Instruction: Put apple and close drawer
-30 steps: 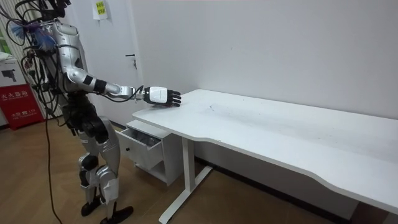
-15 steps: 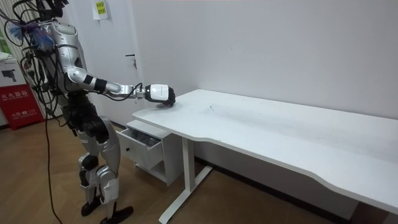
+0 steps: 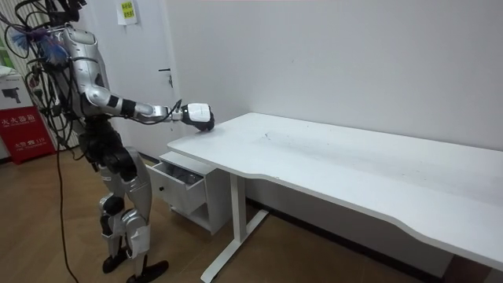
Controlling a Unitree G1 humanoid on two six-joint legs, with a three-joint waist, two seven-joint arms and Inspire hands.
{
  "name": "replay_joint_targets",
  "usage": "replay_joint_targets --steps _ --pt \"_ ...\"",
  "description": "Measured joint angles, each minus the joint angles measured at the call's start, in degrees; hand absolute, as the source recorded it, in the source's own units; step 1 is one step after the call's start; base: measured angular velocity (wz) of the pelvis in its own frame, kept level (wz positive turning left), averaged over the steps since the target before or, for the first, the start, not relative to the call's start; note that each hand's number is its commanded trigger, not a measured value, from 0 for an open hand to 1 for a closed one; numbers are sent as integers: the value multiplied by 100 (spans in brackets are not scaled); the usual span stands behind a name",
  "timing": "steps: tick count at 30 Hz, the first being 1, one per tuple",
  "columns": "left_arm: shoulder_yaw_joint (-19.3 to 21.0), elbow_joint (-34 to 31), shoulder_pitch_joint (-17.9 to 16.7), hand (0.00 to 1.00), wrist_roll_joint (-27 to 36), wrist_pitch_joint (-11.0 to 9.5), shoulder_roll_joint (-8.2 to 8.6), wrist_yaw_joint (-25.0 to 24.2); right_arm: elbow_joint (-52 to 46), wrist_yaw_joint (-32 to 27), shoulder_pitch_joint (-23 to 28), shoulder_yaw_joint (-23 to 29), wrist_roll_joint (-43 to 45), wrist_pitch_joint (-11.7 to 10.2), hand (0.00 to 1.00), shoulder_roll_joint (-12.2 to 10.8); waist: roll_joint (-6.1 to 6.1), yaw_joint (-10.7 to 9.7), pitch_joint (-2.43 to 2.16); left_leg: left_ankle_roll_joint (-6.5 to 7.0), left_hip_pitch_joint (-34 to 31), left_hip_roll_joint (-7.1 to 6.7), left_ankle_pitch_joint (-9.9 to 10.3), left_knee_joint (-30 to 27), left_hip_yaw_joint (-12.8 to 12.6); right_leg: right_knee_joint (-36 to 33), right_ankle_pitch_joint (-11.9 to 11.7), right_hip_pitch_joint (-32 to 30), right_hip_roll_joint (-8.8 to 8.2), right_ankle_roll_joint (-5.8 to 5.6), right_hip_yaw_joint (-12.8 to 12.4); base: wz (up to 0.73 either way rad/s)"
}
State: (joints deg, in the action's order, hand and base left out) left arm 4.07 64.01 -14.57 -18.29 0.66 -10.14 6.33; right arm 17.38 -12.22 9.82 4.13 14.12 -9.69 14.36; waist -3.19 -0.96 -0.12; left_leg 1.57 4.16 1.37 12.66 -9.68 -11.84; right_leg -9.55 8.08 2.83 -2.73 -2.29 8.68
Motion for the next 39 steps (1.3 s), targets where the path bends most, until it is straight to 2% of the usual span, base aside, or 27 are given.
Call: replay_joint_targets --steps 4,5,6,8,11,13,16,22,31,32,33,34,39 --pt "-160 0 34 0 3 -15 -20 9 -273 168 -11 -439 34 101 100 -7 31 84 3 1 -35 4 0 -16 4 1 -1 -26 -7 1 4 0" --pt "-249 0 129 0 4 -14 -23 8 -274 256 -25 -678 49 114 100 -8 40 154 5 2 -63 5 -1 -19 20 -2 -1 -46 -14 2 28 6" --pt "-320 8 162 0 6 -15 -20 5 -273 395 -41 -920 73 135 100 -13 56 255 16 4 -75 2 -2 -21 30 0 -1 -52 -18 2 39 6" --pt "-355 7 249 0 5 -28 3 -18 -263 656 -96 -1216 181 158 100 -56 76 327 28 5 -85 1 -3 -19 68 2 -1 -51 -26 2 79 9" --pt "-396 9 307 0 4 -54 13 -34 -265 1003 -225 -1499 302 161 100 -185 124 457 50 11 -147 -2 -7 -19 127 11 -1 -77 -30 1 136 13" --pt "-442 11 283 0 4 -45 21 -38 -282 1174 -296 -1645 425 181 100 -219 162 472 72 11 -172 -3 -7 -15 163 13 -1 -85 -31 1 162 12" --pt "-437 14 249 0 6 18 43 -78 -401 1435 -313 -1711 609 236 100 -323 179 510 63 9 -231 -11 -8 -11 181 97 -1 -89 -31 1 186 10" --pt "-441 32 281 0 28 21 49 -70 -503 1672 -312 -1866 607 238 100 -315 161 577 37 7 -243 -9 -9 -2 395 98 -1 -75 -29 1 266 13" --pt "-443 49 392 0 19 22 51 -25 -507 1737 -312 -1867 620 238 100 -315 185 590 53 7 -263 -16 -9 8 418 99 0 -86 -35 1 250 1" --pt "-442 19 395 0 19 21 51 -21 -507 1737 -311 -1870 619 238 75 -315 188 594 55 7 -265 -16 -9 9 417 100 0 -87 -35 1 250 0" --pt "-442 5 403 0 22 18 51 -15 -506 1737 -303 -1871 619 238 15 -316 188 592 55 7 -268 -16 -9 9 417 100 0 -90 -35 1 250 0" --pt "-443 3 409 0 21 17 51 -14 -506 1738 -298 -1873 620 238 0 -316 188 590 56 7 -269 -16 -9 8 417 100 0 -90 -35 1 252 0" --pt "-439 -62 441 0 20 8 52 -12 -506 1745 -272 -1882 623 238 0 -323 184 586 53 8 -300 -22 -10 0 417 99 0 -94 -41 1 261 0"
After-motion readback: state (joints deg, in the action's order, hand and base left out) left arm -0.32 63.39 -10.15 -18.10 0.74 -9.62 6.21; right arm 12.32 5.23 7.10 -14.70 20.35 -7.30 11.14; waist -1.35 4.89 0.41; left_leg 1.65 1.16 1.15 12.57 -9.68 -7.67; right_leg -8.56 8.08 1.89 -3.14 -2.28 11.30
